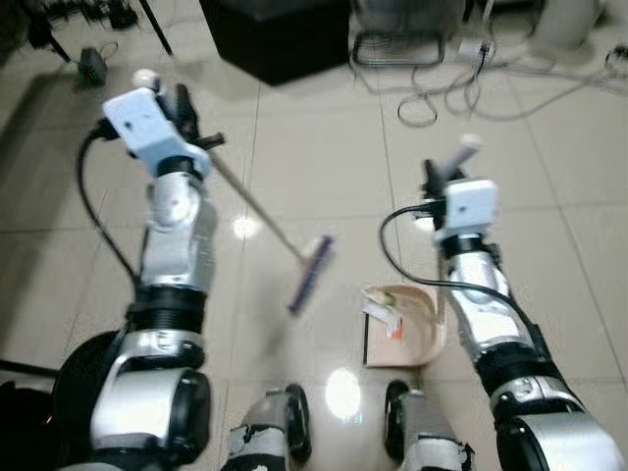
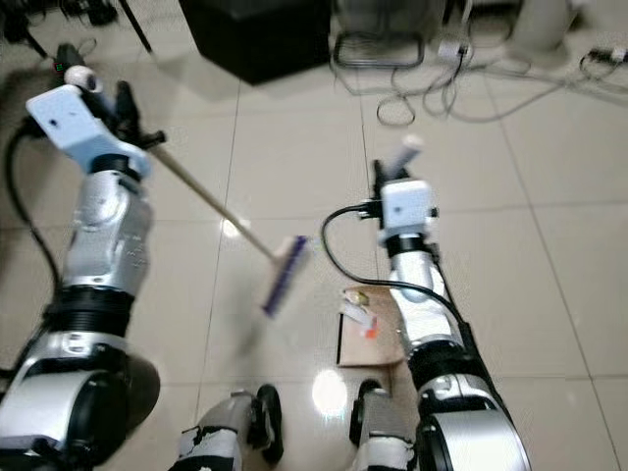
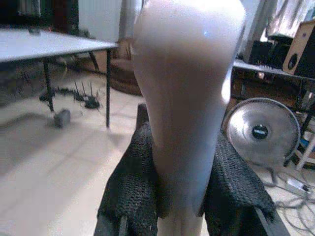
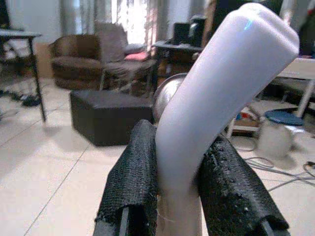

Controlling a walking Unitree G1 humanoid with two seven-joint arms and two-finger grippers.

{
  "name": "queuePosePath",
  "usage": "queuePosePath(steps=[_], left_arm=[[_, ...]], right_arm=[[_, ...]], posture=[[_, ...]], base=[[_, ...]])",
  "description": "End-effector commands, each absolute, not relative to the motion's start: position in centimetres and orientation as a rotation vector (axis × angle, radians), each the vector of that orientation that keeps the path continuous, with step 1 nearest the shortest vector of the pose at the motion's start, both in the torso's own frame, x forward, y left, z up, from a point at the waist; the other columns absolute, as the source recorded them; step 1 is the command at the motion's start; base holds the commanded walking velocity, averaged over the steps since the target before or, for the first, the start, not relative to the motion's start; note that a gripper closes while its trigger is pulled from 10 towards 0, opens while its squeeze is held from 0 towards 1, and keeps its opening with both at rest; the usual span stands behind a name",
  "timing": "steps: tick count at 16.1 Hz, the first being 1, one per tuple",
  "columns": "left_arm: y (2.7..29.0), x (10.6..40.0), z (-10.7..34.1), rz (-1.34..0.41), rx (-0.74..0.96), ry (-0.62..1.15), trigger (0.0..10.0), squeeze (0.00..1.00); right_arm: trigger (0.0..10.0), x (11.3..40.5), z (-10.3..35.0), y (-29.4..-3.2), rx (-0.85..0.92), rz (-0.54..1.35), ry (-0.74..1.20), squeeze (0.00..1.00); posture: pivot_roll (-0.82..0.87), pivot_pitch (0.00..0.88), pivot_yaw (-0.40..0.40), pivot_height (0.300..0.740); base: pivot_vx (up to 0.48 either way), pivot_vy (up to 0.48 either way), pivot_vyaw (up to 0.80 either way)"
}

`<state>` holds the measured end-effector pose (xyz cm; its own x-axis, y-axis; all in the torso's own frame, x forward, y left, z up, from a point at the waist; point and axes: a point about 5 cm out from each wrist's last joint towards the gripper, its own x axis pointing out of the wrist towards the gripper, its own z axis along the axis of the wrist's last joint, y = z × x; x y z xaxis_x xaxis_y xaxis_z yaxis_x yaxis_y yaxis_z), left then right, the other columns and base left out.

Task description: Sweep floor

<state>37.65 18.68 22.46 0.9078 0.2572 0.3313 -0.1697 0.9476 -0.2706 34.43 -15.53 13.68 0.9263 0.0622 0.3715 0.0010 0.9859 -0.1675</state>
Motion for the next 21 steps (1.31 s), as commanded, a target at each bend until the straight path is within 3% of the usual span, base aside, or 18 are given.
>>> queuePosePath(steps=[1, 6, 13, 21], left_arm=[[19.4, 37.6, 22.4, 0.195, -0.221, -0.371, 10.0, 0.00], [20.2, 36.6, 17.2, 0.122, -0.108, -0.179, 10.0, 0.00], [22.3, 33.6, 14.6, 0.104, 0.046, -0.117, 10.0, 0.00], [21.6, 29.5, 12.4, 0.032, 0.095, -0.032, 10.0, 0.00]], right_arm=[[10.0, 33.7, 14.3, -15.3, -0.101, 0.025, -0.453, 0.00], [10.0, 31.5, 15.4, -16.2, 0.040, -0.029, -0.557, 0.00], [10.0, 30.3, 21.1, -17.3, 0.117, -0.031, -0.678, 0.00], [10.0, 28.7, 23.4, -18.4, 0.264, -0.015, -0.571, 0.00]], posture=[[0.04, 0.054, 0.108, 0.740], [0.01, 0.011, 0.113, 0.740], [0.00, 0.000, 0.104, 0.740], [-0.01, 0.000, 0.092, 0.740]], base=[[0.000, 0.000, 0.00], [0.000, 0.000, 0.00], [0.000, 0.000, 0.00], [0.000, 0.000, 0.00]])
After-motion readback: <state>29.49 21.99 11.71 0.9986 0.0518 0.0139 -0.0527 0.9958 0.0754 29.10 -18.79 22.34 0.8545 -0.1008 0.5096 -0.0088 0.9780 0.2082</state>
